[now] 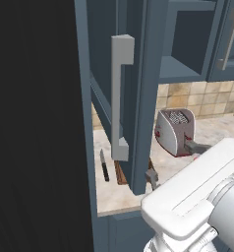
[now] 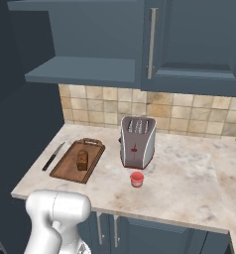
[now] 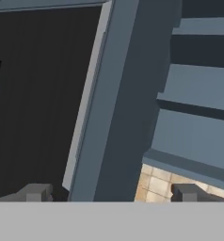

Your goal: Pick the bread, place it on the cutting board, pick the jam, place it on the counter, and close the cabinet.

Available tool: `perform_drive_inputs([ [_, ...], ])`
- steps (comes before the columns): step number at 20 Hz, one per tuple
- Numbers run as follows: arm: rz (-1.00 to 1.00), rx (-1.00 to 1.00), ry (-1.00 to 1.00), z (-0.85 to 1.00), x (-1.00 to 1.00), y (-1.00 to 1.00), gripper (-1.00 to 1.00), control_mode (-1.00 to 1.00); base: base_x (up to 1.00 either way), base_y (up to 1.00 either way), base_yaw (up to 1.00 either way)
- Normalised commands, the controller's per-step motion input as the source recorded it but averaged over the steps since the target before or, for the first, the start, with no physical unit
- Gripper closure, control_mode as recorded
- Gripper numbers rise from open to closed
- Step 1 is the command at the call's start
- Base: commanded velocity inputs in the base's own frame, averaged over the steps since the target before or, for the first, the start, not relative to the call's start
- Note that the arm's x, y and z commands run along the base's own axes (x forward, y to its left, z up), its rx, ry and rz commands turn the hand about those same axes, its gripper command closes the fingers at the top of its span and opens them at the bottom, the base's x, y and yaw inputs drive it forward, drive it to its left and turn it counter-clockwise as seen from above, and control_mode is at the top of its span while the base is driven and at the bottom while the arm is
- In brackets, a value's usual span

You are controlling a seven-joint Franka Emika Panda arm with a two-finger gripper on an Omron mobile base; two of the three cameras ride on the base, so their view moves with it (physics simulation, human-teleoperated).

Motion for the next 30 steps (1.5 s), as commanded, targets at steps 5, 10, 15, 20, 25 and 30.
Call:
perform_drive_inputs([
  [5, 0.02, 0.00, -0.04, 0.00, 0.00, 0.01, -1.00, -1.00, 0.00, 0.00, 0.00],
  [10, 0.01, 0.00, -0.06, -0.07, 0.00, 0.00, -1.00, -1.00, 0.00, 0.00, 0.00],
  [15, 0.00, 0.00, -0.09, -0.13, 0.14, 0.00, -1.00, -1.00, 0.00, 0.00, 0.00],
  [20, 0.00, 0.00, -0.09, -0.16, 0.29, 0.00, -1.00, -1.00, 0.00, 0.00, 0.00],
  [25, 0.01, 0.00, -0.07, -0.19, 0.21, 0.00, -1.00, -1.00, 0.00, 0.00, 0.00],
  [30, 0.02, 0.00, -0.08, -0.25, 0.19, 0.01, -1.00, -1.00, 0.00, 0.00, 0.00],
])
